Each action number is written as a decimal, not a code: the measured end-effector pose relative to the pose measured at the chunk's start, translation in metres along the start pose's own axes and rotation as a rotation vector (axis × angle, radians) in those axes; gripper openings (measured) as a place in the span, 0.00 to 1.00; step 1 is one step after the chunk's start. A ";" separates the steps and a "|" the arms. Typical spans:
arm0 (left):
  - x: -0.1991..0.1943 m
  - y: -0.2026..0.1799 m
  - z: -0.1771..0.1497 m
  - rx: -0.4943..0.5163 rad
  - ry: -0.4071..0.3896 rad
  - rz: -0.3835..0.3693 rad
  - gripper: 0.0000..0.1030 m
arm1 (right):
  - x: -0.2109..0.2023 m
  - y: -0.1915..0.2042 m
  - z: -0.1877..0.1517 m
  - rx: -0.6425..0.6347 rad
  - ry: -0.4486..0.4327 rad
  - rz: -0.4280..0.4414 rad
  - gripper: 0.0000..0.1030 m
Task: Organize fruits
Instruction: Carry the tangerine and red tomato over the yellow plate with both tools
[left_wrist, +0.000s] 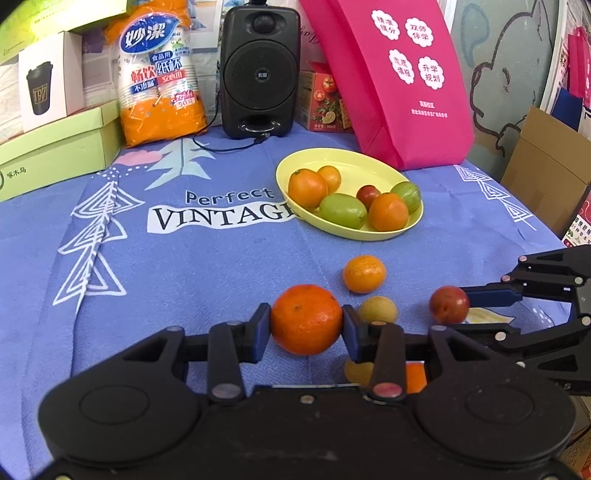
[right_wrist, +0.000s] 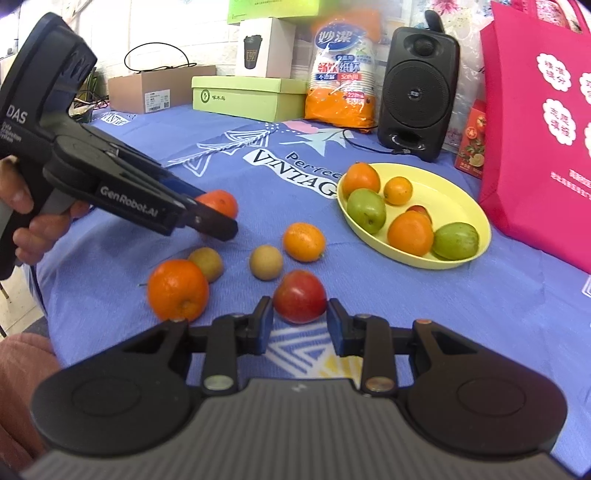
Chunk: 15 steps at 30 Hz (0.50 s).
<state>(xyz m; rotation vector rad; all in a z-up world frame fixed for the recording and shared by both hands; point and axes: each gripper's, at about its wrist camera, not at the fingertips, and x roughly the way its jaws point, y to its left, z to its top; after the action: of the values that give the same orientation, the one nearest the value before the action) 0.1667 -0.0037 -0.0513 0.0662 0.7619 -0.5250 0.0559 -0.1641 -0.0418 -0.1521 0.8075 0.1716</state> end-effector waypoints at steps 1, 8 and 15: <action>-0.002 -0.001 0.000 0.002 -0.002 0.000 0.38 | -0.003 0.000 -0.001 0.001 -0.003 -0.001 0.30; -0.011 -0.010 0.001 0.018 -0.014 -0.001 0.38 | -0.014 0.000 -0.002 0.000 -0.014 -0.014 0.30; -0.024 -0.016 0.008 0.040 -0.036 0.009 0.38 | -0.024 -0.003 -0.006 0.018 -0.026 -0.036 0.30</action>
<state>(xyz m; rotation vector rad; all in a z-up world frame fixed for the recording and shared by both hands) 0.1498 -0.0092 -0.0274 0.0967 0.7154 -0.5311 0.0364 -0.1702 -0.0285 -0.1469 0.7797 0.1316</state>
